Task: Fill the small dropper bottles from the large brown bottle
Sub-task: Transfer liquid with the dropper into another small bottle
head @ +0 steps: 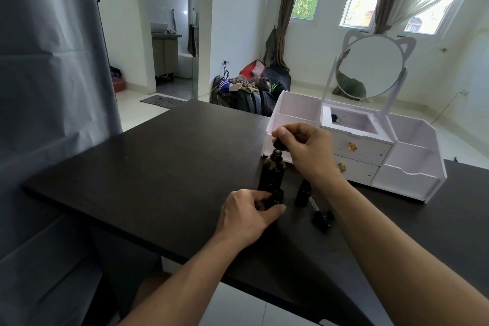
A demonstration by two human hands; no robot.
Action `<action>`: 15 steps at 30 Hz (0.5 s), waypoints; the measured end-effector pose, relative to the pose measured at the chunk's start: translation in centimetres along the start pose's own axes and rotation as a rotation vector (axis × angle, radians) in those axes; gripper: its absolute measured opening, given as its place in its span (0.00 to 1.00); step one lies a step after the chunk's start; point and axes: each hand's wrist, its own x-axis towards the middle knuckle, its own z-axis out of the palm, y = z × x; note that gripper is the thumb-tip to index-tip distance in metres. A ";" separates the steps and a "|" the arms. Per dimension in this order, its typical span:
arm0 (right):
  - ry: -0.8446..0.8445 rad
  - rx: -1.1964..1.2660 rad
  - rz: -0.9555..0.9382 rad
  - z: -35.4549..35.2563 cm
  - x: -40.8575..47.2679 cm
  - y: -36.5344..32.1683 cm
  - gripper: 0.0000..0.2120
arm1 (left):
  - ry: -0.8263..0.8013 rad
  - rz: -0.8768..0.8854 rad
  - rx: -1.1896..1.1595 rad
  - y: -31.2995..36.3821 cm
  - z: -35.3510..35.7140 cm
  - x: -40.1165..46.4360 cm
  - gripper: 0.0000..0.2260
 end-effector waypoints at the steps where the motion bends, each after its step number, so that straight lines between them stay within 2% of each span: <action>1: 0.008 -0.003 -0.018 -0.2 0.1 -0.4 0.05 | 0.000 -0.003 0.004 0.0 0.0 0.0 0.17; 12: 0.126 0.122 -0.142 -2.1 1.2 -4.4 0.03 | -0.004 0.032 0.038 0.2 -0.2 0.0 0.16; 15: 0.151 0.113 -0.170 -2.5 1.0 -5.0 0.05 | -0.007 0.054 0.015 0.1 -0.2 0.0 0.13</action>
